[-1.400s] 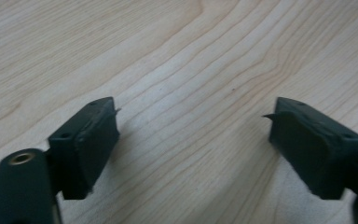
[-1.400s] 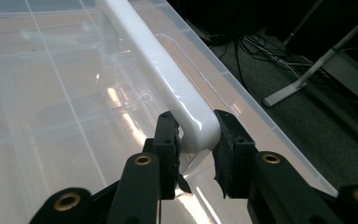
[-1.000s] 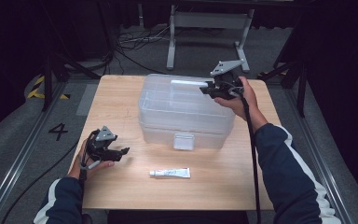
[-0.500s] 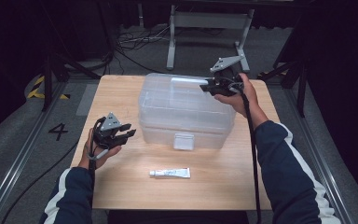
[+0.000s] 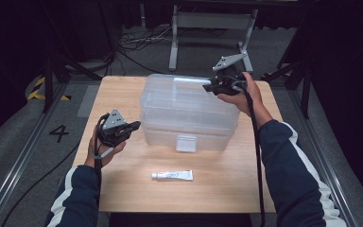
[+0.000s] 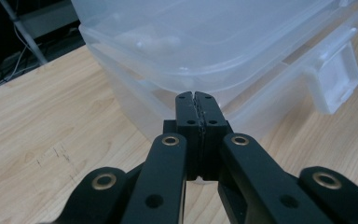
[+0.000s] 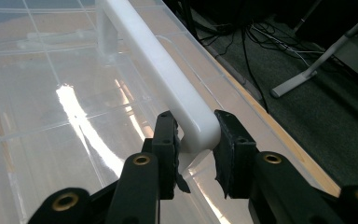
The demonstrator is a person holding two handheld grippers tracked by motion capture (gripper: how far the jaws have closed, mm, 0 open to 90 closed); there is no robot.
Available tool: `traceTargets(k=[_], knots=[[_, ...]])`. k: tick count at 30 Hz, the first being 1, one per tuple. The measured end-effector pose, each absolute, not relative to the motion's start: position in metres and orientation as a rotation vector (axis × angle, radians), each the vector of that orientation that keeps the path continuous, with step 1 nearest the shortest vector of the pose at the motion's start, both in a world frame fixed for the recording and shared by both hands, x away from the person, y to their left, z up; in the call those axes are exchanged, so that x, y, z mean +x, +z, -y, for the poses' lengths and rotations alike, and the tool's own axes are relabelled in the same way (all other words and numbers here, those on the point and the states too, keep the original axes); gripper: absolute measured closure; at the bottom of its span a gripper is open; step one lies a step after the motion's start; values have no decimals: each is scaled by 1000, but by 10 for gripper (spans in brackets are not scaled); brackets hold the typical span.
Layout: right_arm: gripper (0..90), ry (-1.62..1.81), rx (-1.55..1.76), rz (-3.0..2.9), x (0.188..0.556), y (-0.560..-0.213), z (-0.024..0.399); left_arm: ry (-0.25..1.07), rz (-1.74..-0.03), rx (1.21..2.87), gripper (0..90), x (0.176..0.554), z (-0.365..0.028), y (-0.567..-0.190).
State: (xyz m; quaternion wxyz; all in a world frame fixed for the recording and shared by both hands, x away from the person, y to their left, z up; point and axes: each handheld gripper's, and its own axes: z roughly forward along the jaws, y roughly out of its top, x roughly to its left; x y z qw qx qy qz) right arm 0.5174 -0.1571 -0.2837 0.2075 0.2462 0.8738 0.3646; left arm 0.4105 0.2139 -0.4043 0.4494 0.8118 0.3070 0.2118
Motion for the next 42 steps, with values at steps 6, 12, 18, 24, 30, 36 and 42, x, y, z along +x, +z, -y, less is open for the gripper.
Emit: traceTargets(k=[6,12,18,24,30,36,42], knots=[[717,1010,696,-2436,519,-282,157,515,-756,1992,898,411,-214,-402],[714,1011,707,-2434,523,-279,158,502,-736,1997,899,411,-214,-401],[711,1013,715,-2429,525,-277,158,502,-734,2017,899,413,-207,-405],[711,1009,712,-2434,525,-277,157,516,-726,2011,899,416,-200,-404],[709,1026,717,-2422,524,-279,159,529,-725,2012,899,415,-199,-403],[660,1050,729,-2401,521,-279,164,530,-722,2018,899,415,-199,-404],[654,1029,710,-2347,512,-275,175,539,-716,2022,899,415,-198,-403]])
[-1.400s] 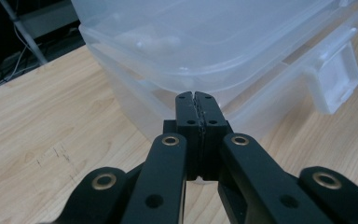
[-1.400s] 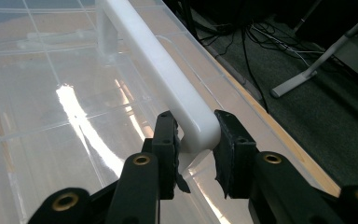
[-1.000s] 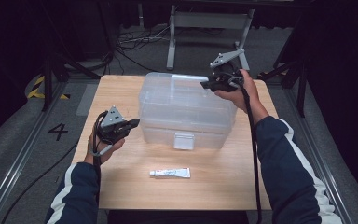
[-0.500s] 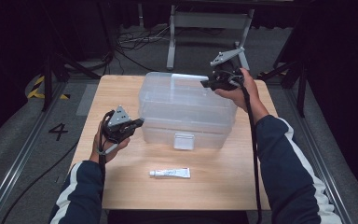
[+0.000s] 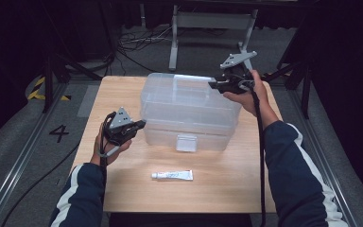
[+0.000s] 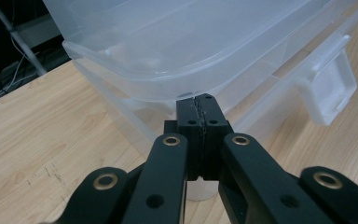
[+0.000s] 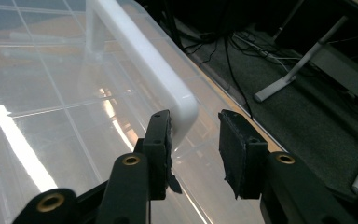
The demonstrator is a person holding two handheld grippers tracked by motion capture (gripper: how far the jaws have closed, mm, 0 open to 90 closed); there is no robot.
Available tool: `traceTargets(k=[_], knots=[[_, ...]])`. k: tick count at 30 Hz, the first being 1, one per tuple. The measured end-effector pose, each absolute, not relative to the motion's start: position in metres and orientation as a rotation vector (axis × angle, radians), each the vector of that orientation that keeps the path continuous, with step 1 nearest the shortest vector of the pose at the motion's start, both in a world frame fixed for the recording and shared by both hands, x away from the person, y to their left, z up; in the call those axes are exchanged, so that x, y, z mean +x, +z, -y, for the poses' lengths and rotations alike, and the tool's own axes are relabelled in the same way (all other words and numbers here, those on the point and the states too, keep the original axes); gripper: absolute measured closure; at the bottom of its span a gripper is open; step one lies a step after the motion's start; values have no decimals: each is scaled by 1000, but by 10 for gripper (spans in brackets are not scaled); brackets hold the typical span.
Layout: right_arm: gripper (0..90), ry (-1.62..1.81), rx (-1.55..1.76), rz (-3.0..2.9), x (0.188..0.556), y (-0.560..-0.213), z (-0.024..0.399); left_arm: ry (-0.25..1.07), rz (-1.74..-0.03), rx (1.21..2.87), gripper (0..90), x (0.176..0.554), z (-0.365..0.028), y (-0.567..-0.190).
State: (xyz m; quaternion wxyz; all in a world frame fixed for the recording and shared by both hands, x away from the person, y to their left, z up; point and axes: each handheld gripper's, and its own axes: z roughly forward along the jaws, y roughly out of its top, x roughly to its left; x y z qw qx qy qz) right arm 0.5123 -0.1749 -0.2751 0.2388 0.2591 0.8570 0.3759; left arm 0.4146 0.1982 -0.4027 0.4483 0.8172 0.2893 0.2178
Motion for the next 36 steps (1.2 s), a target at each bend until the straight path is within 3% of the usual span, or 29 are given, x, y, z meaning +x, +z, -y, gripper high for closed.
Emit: traceTargets(k=[22,36], knots=[[637,1125,747,-2202,478,-276,242,546,-707,2038,898,415,-197,-402],[577,1169,784,-2148,461,-308,291,548,-698,2047,898,414,-197,-401]])
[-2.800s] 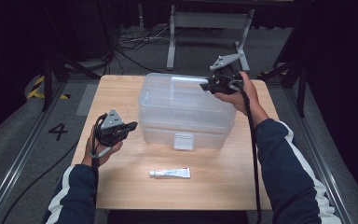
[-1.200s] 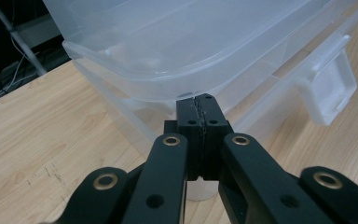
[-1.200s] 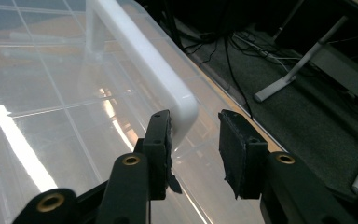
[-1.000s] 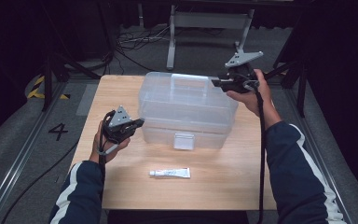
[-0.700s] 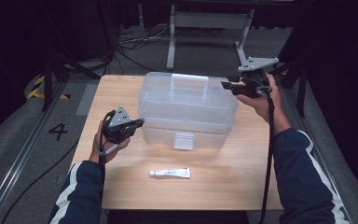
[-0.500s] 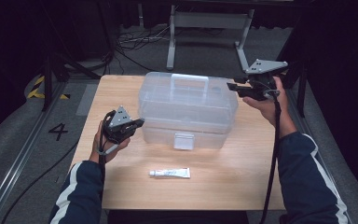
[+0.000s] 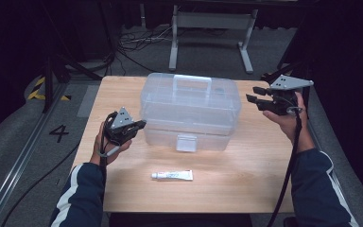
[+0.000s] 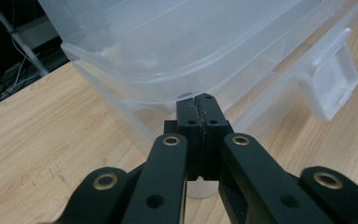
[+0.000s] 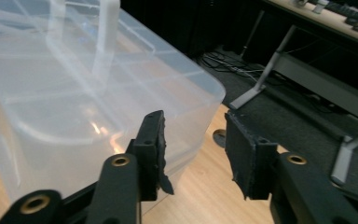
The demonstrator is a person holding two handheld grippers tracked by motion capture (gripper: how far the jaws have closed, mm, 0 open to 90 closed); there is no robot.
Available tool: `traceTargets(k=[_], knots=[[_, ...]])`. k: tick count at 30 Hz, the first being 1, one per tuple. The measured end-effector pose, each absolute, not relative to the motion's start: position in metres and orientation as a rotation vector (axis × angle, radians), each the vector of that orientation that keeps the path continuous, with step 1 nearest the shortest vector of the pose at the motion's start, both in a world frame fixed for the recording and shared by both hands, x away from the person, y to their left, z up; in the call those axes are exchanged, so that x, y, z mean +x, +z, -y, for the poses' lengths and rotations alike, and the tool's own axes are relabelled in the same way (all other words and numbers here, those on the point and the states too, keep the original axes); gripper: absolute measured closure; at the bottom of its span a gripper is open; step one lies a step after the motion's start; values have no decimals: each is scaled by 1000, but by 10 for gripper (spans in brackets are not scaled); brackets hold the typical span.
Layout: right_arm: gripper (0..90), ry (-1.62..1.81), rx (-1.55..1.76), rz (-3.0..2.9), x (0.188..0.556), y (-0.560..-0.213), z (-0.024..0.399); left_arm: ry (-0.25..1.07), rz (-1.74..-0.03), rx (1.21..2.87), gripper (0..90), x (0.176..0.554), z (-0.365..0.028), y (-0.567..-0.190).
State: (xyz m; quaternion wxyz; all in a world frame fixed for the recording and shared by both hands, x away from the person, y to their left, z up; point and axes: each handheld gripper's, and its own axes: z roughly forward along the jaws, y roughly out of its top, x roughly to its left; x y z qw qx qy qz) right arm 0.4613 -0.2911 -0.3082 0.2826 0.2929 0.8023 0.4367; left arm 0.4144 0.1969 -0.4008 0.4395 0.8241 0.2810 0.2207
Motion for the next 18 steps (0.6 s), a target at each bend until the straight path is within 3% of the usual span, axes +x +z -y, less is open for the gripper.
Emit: traceTargets(k=[18], knots=[[451,1136,750,-2323,453,-374,303,555,-701,2047,897,414,-196,-397]])
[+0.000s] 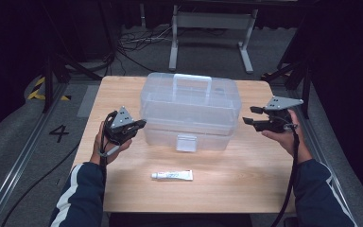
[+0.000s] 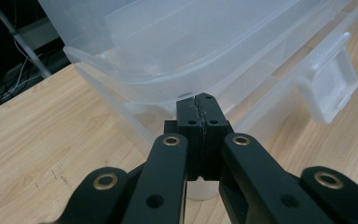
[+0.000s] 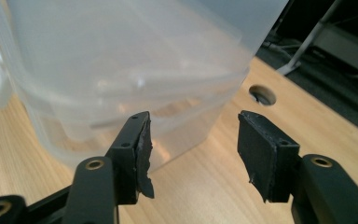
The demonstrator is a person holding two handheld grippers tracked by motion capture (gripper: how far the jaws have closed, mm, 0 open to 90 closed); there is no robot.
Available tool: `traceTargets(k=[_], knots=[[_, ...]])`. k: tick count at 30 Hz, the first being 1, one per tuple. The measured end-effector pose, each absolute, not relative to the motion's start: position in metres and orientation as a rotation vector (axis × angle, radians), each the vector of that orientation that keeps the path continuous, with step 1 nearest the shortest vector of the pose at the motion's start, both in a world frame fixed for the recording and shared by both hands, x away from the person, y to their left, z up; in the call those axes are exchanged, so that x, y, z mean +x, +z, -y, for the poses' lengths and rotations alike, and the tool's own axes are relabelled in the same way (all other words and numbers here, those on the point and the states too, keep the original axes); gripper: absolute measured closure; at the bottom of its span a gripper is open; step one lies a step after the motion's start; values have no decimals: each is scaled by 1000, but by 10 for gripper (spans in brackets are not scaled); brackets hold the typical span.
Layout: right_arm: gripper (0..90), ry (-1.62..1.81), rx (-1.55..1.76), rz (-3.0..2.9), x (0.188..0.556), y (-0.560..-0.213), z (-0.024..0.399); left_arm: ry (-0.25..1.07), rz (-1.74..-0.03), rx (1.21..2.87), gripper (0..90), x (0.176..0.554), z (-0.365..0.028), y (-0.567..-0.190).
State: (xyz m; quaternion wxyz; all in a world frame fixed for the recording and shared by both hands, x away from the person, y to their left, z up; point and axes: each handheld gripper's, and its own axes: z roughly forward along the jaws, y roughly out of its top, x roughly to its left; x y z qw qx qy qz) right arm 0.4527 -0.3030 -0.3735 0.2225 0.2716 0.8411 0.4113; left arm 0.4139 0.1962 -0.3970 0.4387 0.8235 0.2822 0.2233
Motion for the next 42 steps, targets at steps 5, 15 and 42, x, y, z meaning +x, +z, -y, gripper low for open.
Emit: traceTargets(k=[5,15,42], knots=[[424,1132,745,-2356,451,-386,300,557,-702,2040,897,415,-196,-396],[405,1149,697,-2335,449,-393,284,557,-701,2042,896,415,-197,-395],[486,1256,631,-2085,438,-385,274,554,-704,2050,590,410,-201,-394]])
